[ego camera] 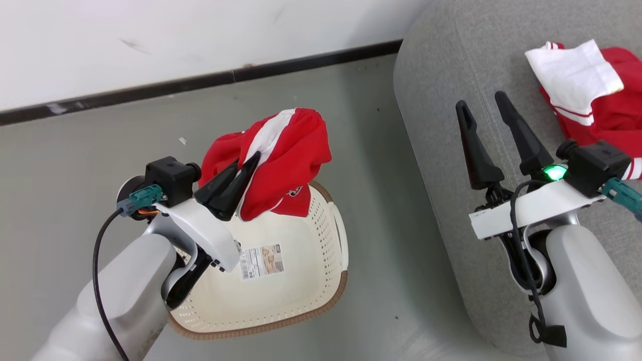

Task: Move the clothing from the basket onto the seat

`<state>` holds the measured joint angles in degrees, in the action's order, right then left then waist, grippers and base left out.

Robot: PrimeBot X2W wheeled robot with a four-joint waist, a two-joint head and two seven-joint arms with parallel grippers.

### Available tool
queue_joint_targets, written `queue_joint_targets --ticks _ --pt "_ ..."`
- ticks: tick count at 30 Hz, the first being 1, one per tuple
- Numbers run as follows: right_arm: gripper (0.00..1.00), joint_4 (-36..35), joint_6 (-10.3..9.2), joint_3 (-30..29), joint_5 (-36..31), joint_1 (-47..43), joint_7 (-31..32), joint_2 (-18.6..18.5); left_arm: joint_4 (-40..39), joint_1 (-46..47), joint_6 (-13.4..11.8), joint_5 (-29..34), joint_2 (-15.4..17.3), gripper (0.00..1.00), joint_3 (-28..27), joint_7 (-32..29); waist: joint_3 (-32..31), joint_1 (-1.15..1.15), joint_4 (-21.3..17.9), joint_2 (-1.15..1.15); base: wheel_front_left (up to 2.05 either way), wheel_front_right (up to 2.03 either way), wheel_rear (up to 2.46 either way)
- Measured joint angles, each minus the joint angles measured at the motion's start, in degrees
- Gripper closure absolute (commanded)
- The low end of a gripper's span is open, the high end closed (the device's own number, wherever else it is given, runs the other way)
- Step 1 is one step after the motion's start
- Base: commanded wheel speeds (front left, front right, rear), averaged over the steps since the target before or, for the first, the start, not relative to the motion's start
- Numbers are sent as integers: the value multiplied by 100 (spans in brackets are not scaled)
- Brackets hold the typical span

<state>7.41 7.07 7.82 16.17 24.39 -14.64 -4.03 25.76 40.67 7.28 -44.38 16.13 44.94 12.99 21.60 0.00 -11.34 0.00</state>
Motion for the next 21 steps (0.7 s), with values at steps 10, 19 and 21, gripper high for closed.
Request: queue_joint_targets --ticks 10,19,21 --pt "0 129 0 144 99 -315 0 -142 -300 -27 0 -35 -78 100 -75 29 -531 0 179 0 0 0 0" --pt "0 298 0 410 204 -642 1 -204 -469 -24 0 -48 -229 100 -66 29 -938 0 349 0 0 0 0" --pt "0 339 0 444 226 -684 1 -225 -497 -24 0 -49 -270 100 -57 29 -1019 0 387 0 0 0 0"
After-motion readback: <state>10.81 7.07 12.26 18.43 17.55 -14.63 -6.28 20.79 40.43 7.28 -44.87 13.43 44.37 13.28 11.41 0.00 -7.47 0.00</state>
